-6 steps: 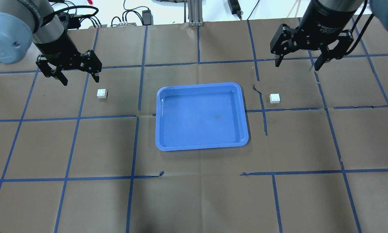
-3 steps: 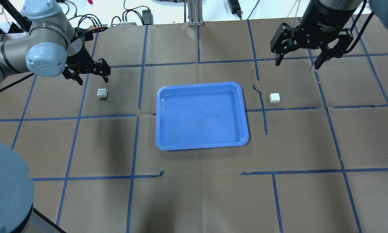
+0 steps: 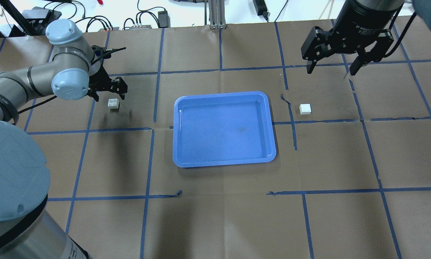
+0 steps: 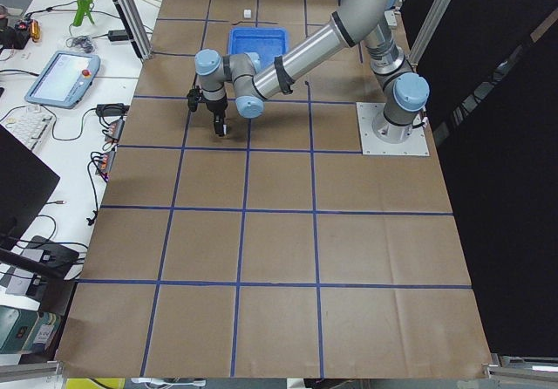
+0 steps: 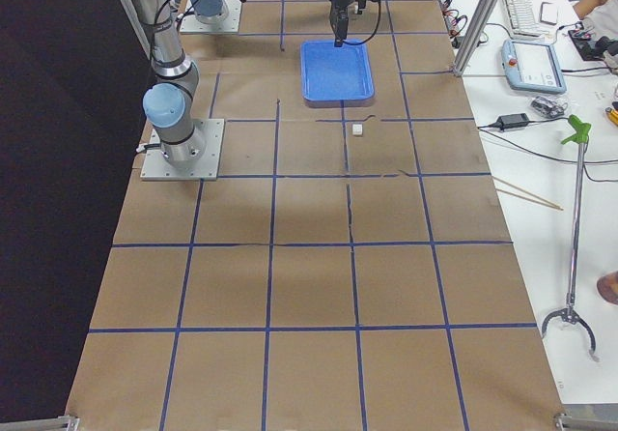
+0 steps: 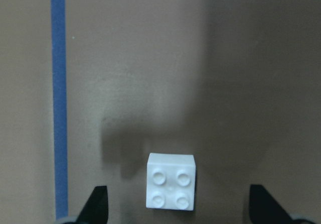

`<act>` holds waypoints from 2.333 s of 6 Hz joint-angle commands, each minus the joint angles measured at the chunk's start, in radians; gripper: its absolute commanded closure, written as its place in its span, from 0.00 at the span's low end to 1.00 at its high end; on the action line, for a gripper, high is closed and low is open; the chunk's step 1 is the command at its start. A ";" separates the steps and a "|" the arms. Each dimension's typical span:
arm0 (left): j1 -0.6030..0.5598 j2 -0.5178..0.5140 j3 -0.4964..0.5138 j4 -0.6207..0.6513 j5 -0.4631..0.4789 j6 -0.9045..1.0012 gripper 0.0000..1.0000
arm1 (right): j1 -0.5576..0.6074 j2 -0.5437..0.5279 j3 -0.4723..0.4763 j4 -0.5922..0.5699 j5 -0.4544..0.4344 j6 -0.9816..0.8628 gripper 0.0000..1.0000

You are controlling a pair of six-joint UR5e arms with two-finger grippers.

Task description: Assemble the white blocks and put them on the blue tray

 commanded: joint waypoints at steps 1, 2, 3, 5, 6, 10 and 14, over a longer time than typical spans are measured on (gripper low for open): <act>0.000 -0.007 0.005 0.004 -0.001 0.004 0.53 | -0.038 0.007 -0.002 -0.002 0.005 -0.180 0.00; 0.000 -0.007 0.011 0.004 0.000 0.007 0.77 | -0.060 0.011 0.000 -0.004 0.003 -0.243 0.00; 0.000 0.004 0.014 0.003 -0.001 0.007 0.82 | -0.077 0.025 0.000 -0.004 0.005 -0.344 0.00; -0.007 0.042 0.002 -0.014 -0.004 0.079 0.88 | -0.130 0.047 0.001 -0.033 0.008 -0.814 0.00; -0.054 0.073 0.000 -0.086 -0.006 0.151 0.88 | -0.155 0.065 0.001 -0.036 0.009 -1.038 0.00; -0.394 0.136 0.009 -0.212 0.000 0.710 0.83 | -0.229 0.241 -0.002 -0.185 0.135 -1.708 0.00; -0.578 0.107 -0.004 -0.079 -0.018 1.102 0.92 | -0.289 0.390 0.087 -0.247 0.393 -1.919 0.00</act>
